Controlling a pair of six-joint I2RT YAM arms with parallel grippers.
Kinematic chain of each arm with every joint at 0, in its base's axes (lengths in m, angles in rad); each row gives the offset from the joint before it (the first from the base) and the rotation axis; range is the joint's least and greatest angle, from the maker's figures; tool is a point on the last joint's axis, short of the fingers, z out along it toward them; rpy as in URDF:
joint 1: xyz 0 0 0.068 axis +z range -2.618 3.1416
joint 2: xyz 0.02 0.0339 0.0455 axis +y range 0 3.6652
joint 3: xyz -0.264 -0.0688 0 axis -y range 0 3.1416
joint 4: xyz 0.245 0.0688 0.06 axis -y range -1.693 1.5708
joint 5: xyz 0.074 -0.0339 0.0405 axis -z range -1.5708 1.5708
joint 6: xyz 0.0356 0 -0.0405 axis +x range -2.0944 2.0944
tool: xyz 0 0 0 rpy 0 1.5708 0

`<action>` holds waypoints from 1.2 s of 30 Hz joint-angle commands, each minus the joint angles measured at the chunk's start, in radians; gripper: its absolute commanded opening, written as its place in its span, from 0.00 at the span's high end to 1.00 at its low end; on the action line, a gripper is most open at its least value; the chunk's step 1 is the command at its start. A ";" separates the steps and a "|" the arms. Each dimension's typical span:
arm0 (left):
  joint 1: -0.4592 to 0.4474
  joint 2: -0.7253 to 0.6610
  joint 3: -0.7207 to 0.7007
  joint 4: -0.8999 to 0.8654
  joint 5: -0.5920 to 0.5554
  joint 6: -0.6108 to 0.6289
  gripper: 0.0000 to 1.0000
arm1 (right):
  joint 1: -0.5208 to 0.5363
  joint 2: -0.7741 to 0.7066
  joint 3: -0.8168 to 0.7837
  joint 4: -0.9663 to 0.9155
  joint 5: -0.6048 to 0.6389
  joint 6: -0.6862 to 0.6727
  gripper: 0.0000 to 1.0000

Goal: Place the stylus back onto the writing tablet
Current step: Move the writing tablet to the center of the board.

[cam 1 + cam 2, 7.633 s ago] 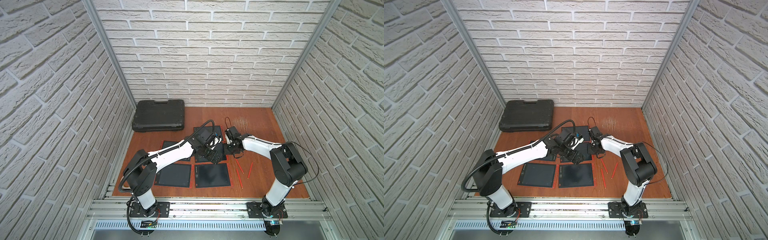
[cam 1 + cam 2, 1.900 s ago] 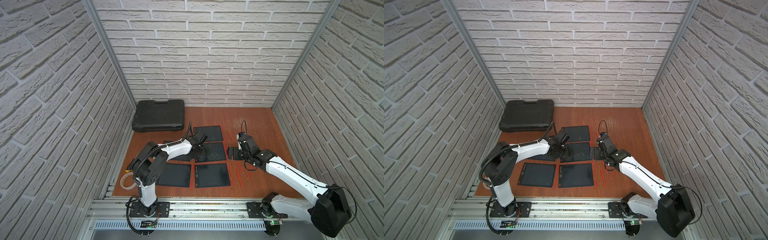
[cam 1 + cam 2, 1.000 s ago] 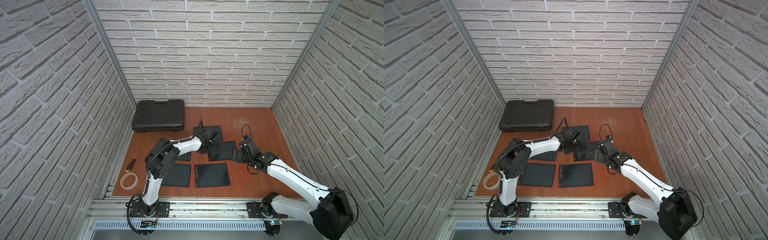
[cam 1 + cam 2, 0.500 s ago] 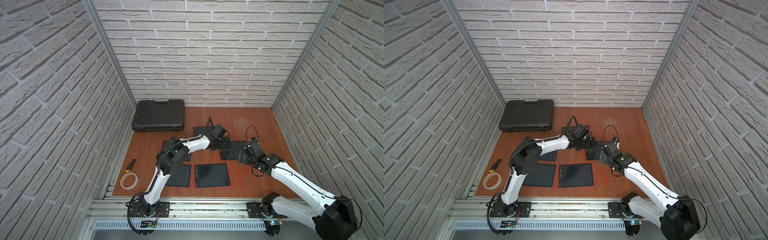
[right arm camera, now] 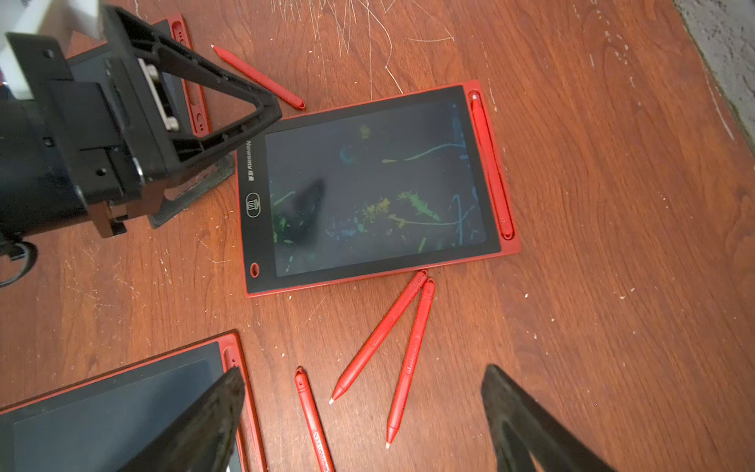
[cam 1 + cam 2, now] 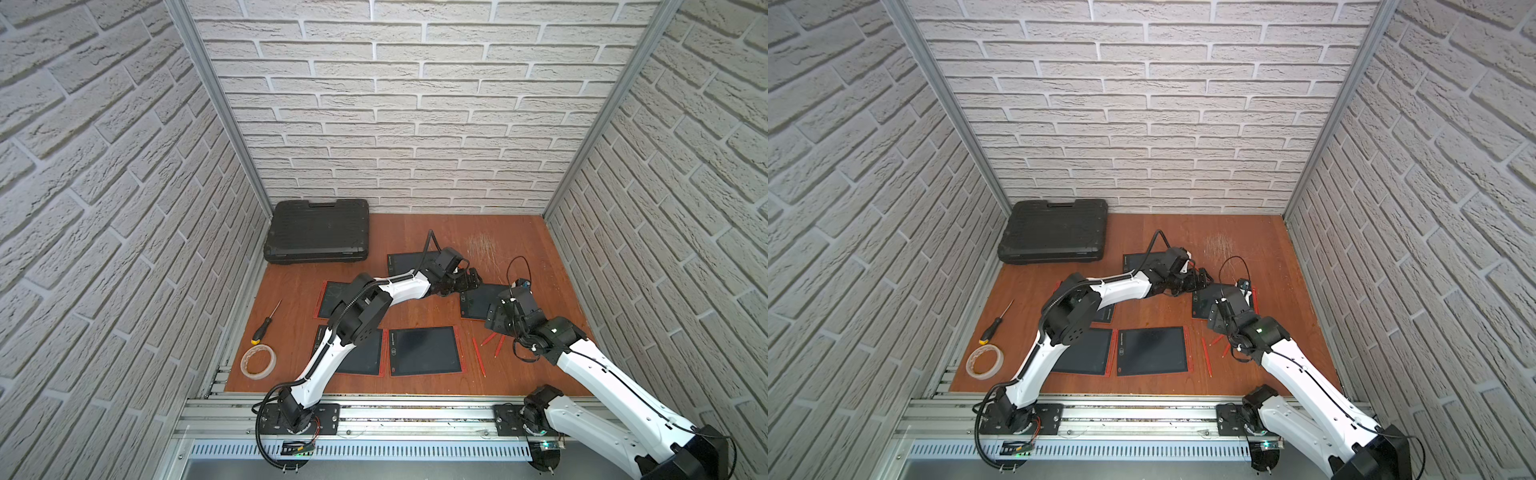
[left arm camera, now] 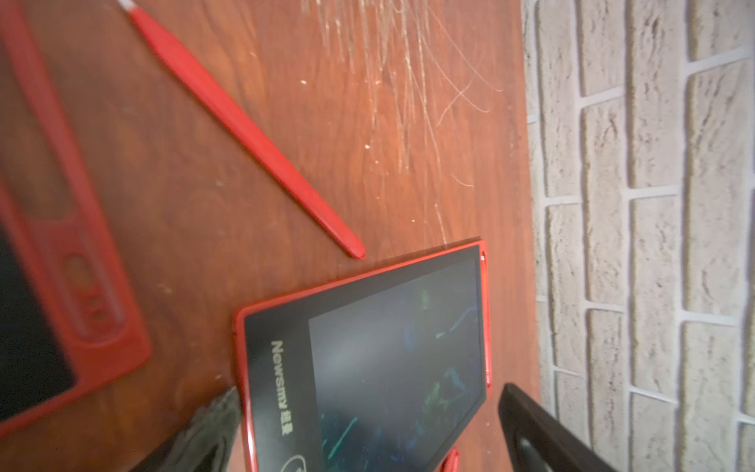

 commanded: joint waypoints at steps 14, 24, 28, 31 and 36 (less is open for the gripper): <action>0.203 -0.348 -0.244 -0.251 0.142 0.330 0.02 | -0.008 0.079 -0.057 0.251 -0.316 -0.078 0.15; 0.321 -0.555 -0.266 -0.524 0.116 0.578 0.02 | -0.007 0.359 -0.015 0.484 -0.523 -0.088 0.02; 0.326 -0.571 -0.223 -0.593 0.107 0.647 0.02 | -0.007 0.491 0.034 0.547 -0.548 -0.096 0.01; 0.328 -0.566 -0.195 -0.612 0.101 0.680 0.02 | -0.006 0.556 0.066 0.584 -0.567 -0.102 0.01; 0.326 -0.559 -0.184 -0.596 0.105 0.695 0.02 | -0.007 0.624 0.114 0.599 -0.583 -0.102 0.01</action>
